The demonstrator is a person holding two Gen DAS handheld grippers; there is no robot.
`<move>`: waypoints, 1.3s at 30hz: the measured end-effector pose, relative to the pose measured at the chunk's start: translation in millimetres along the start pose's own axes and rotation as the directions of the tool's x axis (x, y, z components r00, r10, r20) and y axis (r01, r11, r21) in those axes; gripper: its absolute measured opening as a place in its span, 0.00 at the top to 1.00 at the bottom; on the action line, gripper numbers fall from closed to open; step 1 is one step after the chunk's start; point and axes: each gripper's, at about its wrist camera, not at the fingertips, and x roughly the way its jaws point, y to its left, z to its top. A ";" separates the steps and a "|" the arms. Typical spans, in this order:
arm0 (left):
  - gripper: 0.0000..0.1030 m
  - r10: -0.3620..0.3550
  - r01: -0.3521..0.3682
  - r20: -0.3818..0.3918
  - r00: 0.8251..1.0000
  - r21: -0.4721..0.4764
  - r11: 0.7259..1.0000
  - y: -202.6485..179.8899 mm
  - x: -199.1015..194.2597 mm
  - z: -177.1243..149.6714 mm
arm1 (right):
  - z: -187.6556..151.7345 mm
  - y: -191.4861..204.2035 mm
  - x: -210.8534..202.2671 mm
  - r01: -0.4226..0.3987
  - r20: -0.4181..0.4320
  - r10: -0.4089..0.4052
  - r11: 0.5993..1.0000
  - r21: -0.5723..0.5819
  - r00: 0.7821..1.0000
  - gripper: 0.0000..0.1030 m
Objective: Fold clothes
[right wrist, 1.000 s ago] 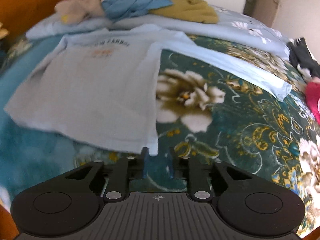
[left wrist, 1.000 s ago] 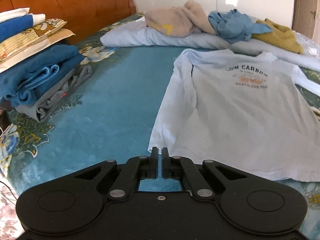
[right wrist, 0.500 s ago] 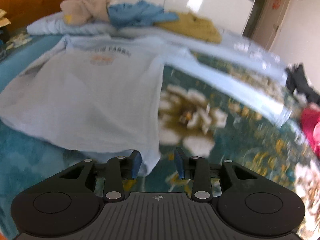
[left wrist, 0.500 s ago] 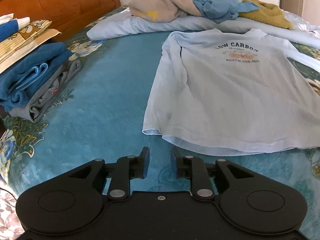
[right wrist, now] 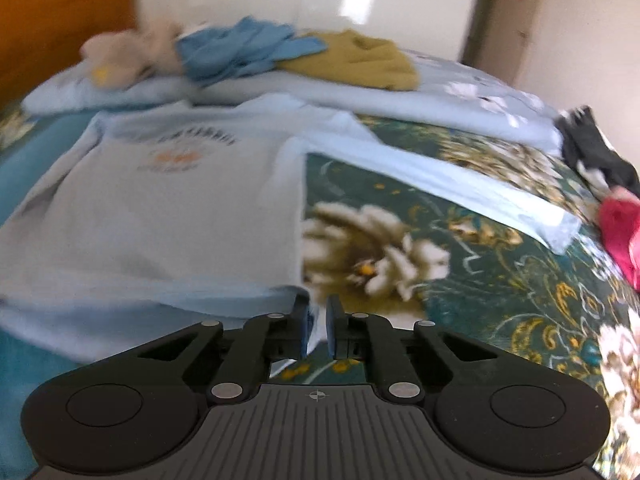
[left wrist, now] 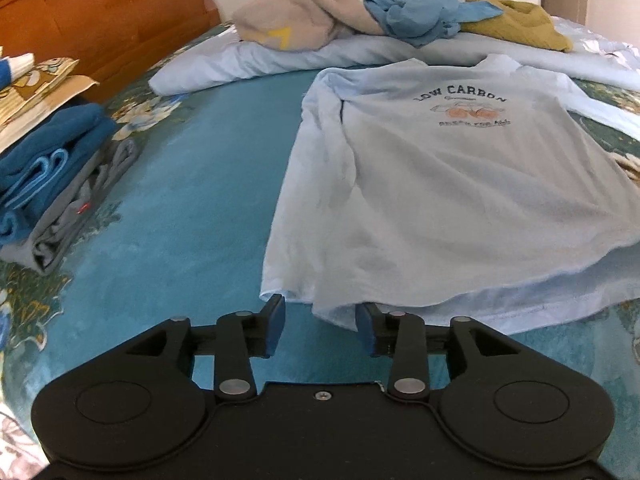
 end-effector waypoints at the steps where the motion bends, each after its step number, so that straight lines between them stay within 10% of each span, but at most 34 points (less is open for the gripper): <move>1: 0.63 -0.001 0.001 0.007 1.000 0.003 1.000 -1.5 2.4 1.5 | 1.9 -1.7 1.2 0.006 0.000 -0.006 1.000 0.015 1.000 0.93; 5: 0.66 0.001 -0.003 0.035 0.999 0.032 0.999 -8.6 11.2 6.2 | 8.1 -7.3 5.1 0.030 0.002 -0.030 0.998 0.062 1.000 0.93; 7: 0.97 0.015 -0.016 0.037 0.999 0.028 0.999 -10.1 13.0 10.1 | 7.2 -7.3 4.0 0.042 0.007 -0.042 0.998 0.055 0.999 0.93; 21: 0.98 0.131 -0.123 0.080 0.988 -0.102 0.987 2.0 -41.3 23.0 | 7.9 -9.5 -35.6 0.082 0.067 -0.086 0.995 0.063 0.994 0.93; 39: 0.97 0.138 -0.140 -0.023 0.990 -0.083 0.987 -7.8 -50.1 -23.8 | -36.8 -24.6 -52.8 0.105 -0.061 -0.101 0.993 0.061 0.993 0.93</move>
